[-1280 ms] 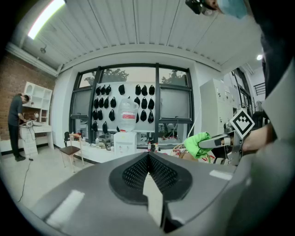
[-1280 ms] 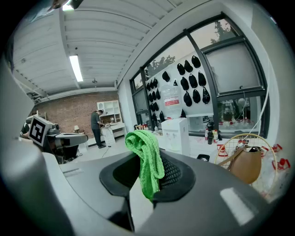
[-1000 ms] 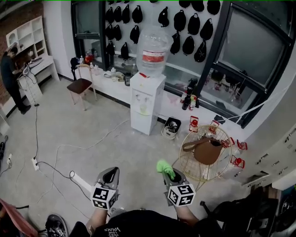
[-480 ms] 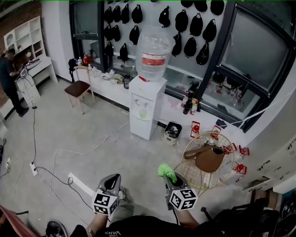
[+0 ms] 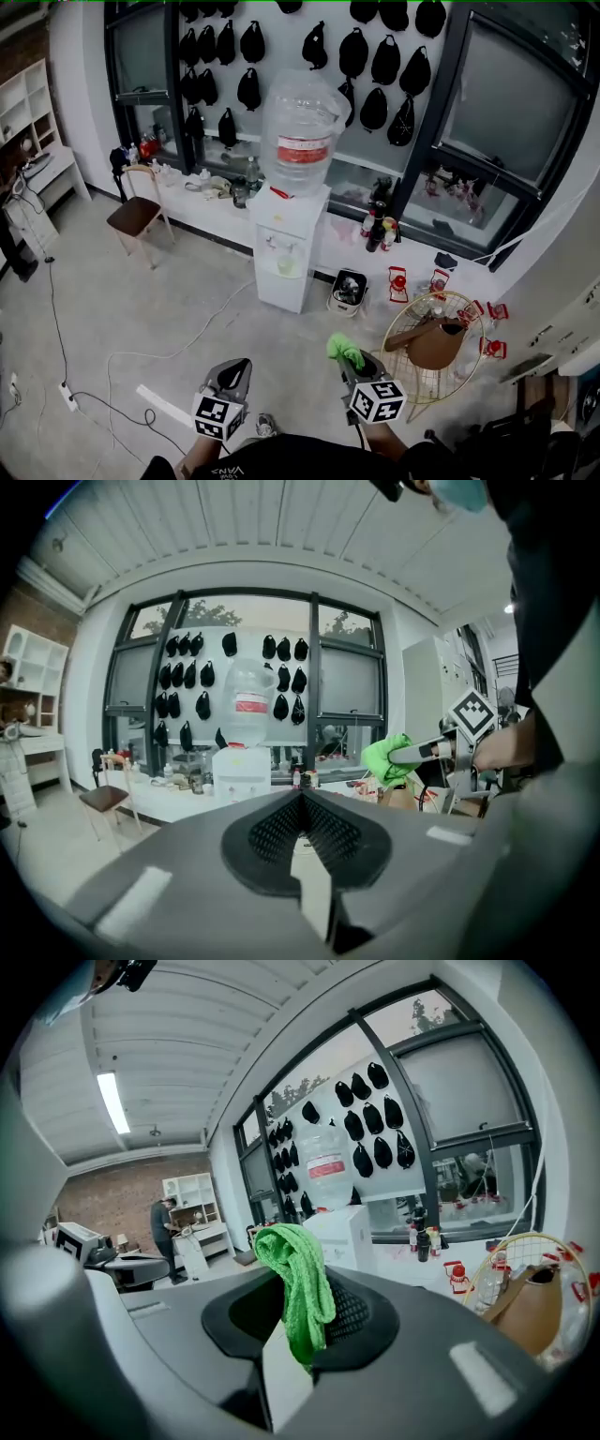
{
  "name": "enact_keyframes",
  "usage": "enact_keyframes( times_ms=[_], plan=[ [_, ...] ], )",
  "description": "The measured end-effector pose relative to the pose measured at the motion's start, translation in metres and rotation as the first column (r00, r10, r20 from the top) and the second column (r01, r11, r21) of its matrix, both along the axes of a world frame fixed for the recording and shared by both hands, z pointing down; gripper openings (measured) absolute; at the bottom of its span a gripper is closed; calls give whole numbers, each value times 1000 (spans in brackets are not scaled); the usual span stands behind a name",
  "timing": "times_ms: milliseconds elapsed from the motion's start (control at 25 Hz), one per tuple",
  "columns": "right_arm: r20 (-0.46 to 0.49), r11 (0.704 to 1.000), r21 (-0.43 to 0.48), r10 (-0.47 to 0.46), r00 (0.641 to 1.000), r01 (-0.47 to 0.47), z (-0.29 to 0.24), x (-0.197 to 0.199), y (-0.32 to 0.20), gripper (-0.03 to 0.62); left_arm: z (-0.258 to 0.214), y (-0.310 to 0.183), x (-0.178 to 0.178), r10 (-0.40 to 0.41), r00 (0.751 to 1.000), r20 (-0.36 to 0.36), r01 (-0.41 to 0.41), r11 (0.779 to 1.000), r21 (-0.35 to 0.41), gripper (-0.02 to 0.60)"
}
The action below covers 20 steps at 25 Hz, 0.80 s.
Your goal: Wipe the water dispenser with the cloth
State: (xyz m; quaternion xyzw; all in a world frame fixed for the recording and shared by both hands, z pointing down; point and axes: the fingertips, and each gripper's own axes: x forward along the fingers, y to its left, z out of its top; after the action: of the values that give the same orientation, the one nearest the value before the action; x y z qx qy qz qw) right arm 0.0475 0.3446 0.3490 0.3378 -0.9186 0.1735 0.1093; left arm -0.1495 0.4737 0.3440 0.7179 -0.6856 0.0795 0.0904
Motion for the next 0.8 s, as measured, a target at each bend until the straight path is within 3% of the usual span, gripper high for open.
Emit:
enact_keyframes(
  times_ms=[280,480,800],
  plan=[
    [5,995,-26,95,995,-95,6,-40,-51,97,2,-62,-54,113,993,35,-112,993,-40,2],
    [-14,989,-61,137,991,-137,14,-43,-99,97,9,-112,-60,160,987,18,-159,985,-74,2],
    [-54,996,-72,43,998,-47,29,-52,-202,97,20,-216,-53,114,993,-1,-114,990,-79,2]
  ],
)
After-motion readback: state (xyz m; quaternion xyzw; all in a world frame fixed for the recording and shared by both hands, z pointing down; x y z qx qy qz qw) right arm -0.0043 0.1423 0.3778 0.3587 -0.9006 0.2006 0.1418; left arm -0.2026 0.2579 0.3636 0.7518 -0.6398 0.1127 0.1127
